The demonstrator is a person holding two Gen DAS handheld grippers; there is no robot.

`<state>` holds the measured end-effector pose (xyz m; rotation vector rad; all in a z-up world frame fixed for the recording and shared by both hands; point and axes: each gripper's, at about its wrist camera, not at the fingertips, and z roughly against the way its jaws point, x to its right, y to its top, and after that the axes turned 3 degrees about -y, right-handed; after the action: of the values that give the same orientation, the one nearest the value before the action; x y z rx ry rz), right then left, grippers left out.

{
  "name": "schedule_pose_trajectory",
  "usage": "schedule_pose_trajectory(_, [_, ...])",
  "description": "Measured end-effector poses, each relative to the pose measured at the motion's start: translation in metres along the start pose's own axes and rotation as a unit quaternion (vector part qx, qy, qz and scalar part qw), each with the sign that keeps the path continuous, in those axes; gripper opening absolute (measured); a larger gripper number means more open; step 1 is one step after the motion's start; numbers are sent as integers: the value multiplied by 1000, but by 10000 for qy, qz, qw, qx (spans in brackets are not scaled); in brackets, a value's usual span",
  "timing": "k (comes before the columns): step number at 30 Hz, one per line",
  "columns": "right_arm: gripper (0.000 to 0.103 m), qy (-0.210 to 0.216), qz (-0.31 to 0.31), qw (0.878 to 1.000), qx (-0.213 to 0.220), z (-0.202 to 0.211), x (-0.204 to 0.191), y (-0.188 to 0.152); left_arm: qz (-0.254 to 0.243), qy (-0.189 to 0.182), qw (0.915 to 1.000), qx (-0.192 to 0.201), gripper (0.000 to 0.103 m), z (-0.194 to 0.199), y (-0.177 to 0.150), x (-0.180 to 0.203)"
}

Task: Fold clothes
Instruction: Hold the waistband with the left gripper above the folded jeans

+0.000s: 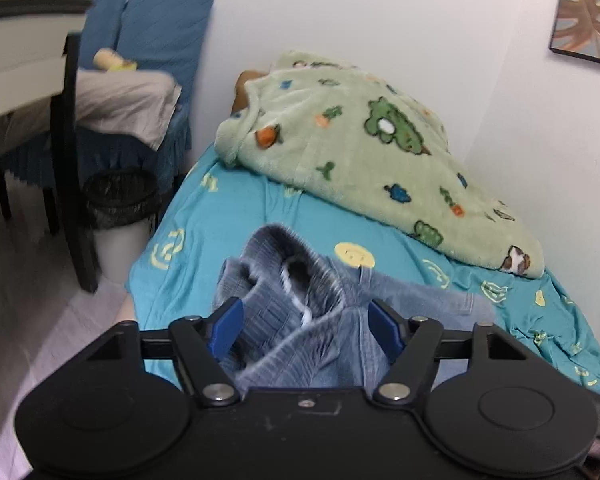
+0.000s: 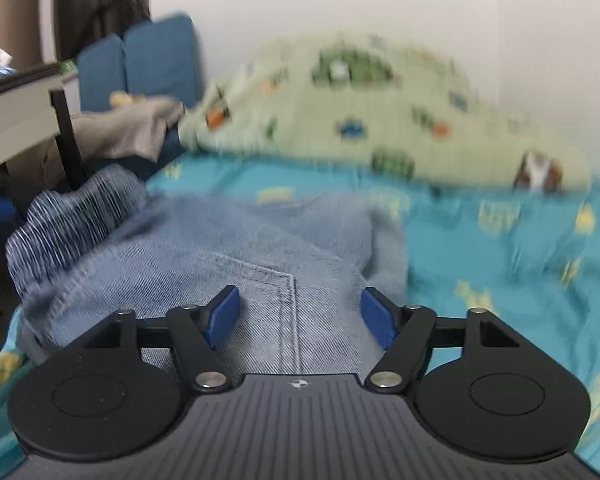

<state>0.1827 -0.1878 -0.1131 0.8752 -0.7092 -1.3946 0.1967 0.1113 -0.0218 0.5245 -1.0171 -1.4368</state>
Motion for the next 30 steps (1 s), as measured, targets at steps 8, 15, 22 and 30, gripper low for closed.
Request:
schedule_pose_trajectory(8, [74, 63, -88, 9999, 131, 1, -2, -4, -673, 168, 9971, -322, 47, -48, -5, 19])
schedule_pose_trajectory(15, [76, 56, -245, 9995, 197, 2, 4, -5, -559, 241, 9971, -447, 19, -68, -6, 7])
schedule_pose_trajectory(22, [78, 16, -243, 9993, 284, 0, 1, -6, 52, 376, 9985, -399, 8, -67, 5, -12])
schedule_pose_trajectory(30, [79, -25, -122, 9994, 325, 0, -3, -7, 762, 456, 9936, -700, 10, -79, 1, -54])
